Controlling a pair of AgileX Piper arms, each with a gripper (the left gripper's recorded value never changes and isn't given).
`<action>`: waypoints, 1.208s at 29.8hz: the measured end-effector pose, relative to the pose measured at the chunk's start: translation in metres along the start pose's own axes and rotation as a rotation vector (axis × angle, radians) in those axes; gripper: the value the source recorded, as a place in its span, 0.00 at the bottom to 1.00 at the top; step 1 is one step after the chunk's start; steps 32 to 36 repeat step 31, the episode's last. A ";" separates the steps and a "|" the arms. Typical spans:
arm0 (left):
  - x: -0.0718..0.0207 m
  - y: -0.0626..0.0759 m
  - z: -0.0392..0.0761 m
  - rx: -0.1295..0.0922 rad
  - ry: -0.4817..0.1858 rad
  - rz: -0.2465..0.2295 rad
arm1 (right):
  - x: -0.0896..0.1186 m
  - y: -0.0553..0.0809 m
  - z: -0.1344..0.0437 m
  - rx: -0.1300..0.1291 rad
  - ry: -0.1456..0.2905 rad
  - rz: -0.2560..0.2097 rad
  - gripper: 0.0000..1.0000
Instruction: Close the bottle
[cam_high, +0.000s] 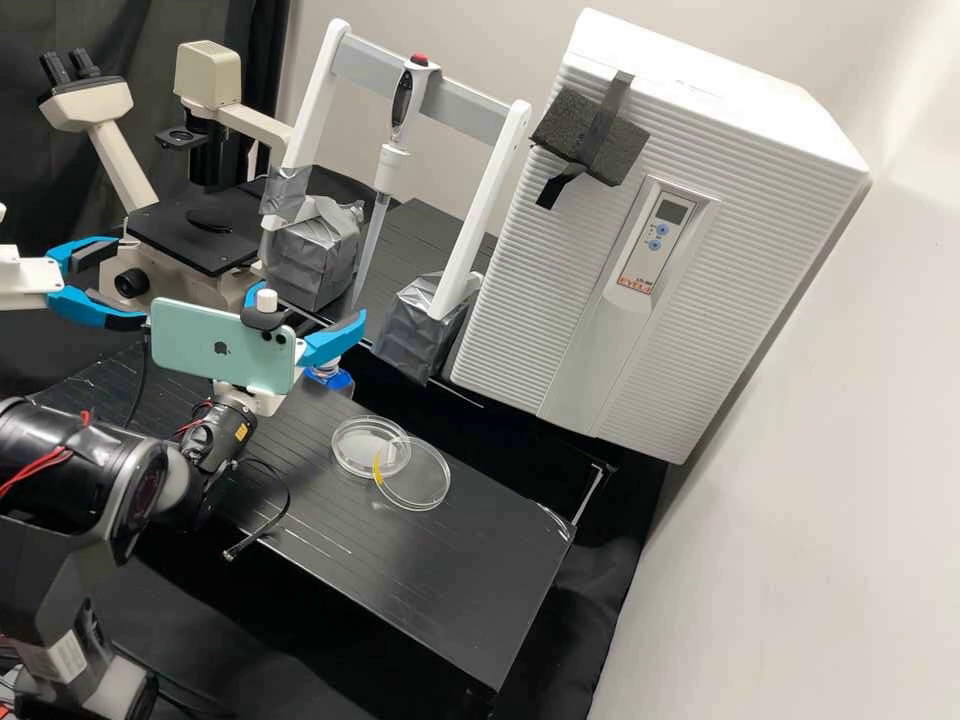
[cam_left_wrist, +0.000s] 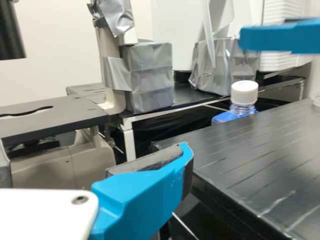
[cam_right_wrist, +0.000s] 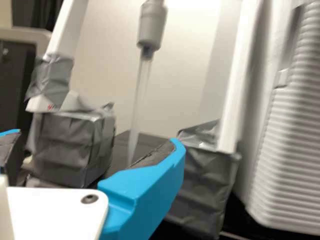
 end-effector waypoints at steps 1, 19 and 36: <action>0.0005 0.000 0.001 0.004 -0.005 -0.001 | -0.001 0.001 0.000 0.004 0.001 0.013 1.00; -0.0016 0.002 0.009 0.169 0.027 0.028 | -0.002 0.003 0.002 0.002 -0.004 0.024 1.00; -0.0058 0.010 0.019 0.234 0.053 0.071 | -0.002 0.003 0.002 0.002 -0.004 0.024 1.00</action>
